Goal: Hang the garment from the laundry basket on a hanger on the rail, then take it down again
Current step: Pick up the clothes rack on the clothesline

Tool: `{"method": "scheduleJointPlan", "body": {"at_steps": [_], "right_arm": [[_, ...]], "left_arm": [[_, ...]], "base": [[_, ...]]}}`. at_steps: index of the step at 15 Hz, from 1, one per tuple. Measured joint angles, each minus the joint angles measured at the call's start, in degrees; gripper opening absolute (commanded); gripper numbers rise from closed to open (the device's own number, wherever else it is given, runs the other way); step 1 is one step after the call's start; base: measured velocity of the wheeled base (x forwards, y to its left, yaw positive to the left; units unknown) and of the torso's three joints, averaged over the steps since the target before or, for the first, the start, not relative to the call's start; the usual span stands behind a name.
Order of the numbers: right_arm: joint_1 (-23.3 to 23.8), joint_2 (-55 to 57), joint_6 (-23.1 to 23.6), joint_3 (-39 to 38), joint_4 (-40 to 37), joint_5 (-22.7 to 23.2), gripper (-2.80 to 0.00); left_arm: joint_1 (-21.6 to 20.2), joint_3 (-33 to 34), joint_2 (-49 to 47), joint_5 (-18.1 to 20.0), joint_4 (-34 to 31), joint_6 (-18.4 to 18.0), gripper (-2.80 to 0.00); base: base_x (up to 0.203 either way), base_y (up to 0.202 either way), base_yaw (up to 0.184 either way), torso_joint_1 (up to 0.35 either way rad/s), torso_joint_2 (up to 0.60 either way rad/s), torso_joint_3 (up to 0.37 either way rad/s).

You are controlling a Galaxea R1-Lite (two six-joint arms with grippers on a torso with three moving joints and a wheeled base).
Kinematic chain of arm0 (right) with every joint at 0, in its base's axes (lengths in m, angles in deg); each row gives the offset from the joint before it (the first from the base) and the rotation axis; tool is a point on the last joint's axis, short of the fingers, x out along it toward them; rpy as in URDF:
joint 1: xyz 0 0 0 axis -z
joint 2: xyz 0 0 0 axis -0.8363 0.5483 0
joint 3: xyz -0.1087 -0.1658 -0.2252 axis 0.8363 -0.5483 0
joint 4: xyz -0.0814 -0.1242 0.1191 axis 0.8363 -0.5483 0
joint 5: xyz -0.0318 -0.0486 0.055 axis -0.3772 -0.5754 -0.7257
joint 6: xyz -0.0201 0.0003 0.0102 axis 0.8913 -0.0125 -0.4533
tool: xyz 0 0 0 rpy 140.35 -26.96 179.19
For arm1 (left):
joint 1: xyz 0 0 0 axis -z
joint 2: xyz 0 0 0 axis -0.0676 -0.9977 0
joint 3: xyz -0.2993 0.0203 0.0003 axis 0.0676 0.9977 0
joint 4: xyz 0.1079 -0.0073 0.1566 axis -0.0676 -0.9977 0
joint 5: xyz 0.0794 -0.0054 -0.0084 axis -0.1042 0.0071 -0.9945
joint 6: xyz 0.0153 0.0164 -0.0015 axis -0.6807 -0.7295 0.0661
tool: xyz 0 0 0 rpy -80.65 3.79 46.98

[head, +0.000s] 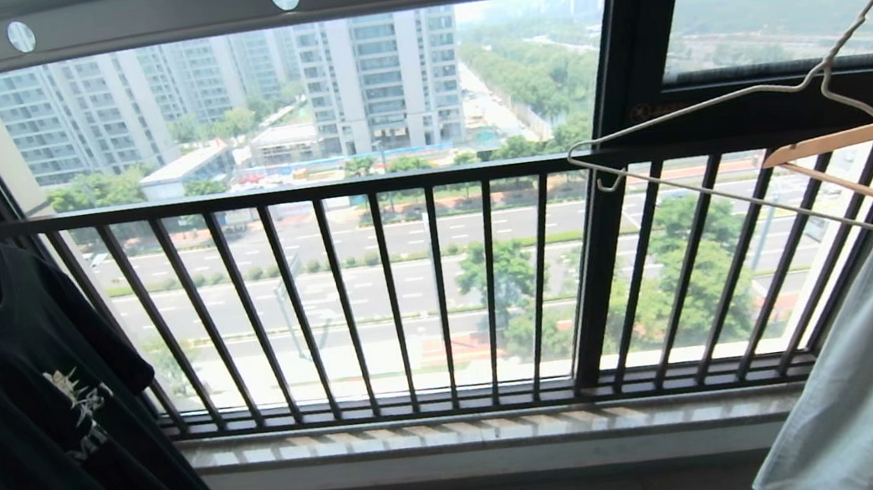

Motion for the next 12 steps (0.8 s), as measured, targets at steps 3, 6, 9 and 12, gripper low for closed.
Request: {"method": "scheduleJointPlan", "body": {"at_steps": [3,6,9,12], "right_arm": [[2.01,1.45,0.52,-0.52,0.03,6.33,0.00],[5.20,4.25,2.61,-0.66,0.20,13.46,0.00],[7.67,7.02,3.30,-0.76,0.72,21.75,0.00],[8.19,8.90,3.79,-1.46,0.80,24.70,0.00]], "left_arm": [[0.00,0.00,0.00,0.00,0.00,-0.01,-2.80],[0.00,0.00,0.00,-0.02,0.00,-0.04,-2.80],[0.00,0.00,0.00,-0.02,0.02,0.00,-2.80],[0.00,0.00,0.00,0.00,0.00,-0.01,-2.80]], "base": [[0.000,0.000,0.000,0.000,0.00,0.000],[0.000,0.000,0.000,0.000,0.00,0.000],[0.000,0.000,0.000,0.000,0.00,0.000],[0.000,0.000,0.000,0.000,0.00,0.000]]}}
